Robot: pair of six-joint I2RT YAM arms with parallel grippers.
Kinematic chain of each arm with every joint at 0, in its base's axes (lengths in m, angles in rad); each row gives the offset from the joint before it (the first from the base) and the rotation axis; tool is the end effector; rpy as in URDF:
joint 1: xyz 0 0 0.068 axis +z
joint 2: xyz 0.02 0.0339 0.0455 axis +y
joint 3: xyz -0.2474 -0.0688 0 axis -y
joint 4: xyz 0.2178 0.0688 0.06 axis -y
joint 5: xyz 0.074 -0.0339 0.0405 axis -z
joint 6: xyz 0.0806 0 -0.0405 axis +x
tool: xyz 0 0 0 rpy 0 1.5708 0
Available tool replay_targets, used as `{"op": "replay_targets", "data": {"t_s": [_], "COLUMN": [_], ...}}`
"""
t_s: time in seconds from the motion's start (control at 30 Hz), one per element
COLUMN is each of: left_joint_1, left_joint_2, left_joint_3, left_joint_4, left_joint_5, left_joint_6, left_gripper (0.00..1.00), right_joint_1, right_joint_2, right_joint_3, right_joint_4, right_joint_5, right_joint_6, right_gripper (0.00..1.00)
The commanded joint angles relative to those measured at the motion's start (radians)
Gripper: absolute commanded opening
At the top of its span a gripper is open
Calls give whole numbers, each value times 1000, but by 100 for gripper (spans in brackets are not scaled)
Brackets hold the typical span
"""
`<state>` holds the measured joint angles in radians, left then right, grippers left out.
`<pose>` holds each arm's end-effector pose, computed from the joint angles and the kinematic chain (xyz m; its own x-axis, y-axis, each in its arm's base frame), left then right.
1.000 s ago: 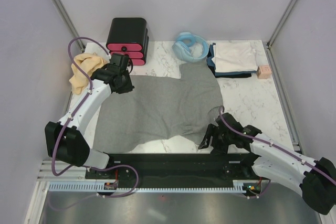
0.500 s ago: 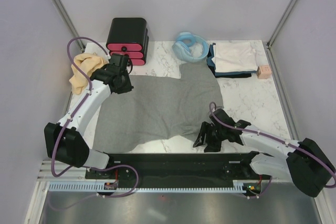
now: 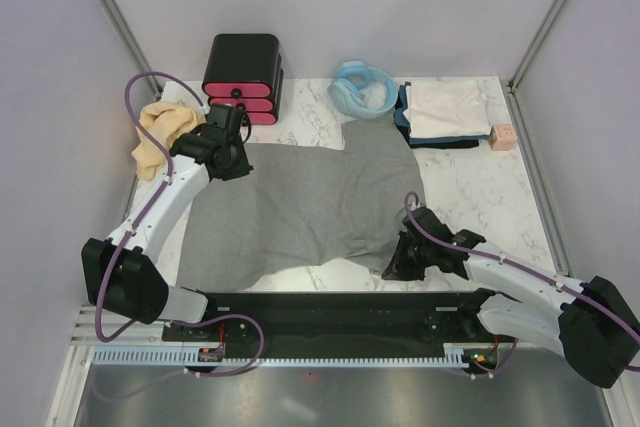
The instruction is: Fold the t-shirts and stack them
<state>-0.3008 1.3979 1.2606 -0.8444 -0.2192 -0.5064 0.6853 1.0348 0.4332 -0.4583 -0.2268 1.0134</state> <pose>0.2786 -0.0681 0.2599 -0.7787 -0.2541 -0.5736 -0.2332 0.9660 -0.1114 0.1293 0.1291 0.1193 -0.9528 0.2891 -0.0922 0.2019 0.8308 0.5187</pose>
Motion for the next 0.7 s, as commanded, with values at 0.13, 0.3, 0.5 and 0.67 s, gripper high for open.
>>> {"op": "replay_targets", "data": {"t_s": [0.13,0.3,0.5,0.67], "left_joint_1": [-4,-4,-4,-4], "left_joint_2": [-22,-23,-16,-20], "left_joint_3": [-4,-10,-10,-23], "left_joint_4": [-5,-4,-4,-2], "left_joint_5": [-26,-26,-23,-26], "left_joint_6": [26,26,26,28], "left_gripper": [22,22,22,22], "right_joint_1": [5,3,3,3], "right_joint_2": [-35,-29,-25,-84], "right_joint_3": [88,177,194,148], "right_joint_4": [-132,-226,-244,-273], "right_joint_5": [99,141,113,101], "right_joint_6": [-38,-82,-84,-59], "right_gripper": [0,0,48,54]}}
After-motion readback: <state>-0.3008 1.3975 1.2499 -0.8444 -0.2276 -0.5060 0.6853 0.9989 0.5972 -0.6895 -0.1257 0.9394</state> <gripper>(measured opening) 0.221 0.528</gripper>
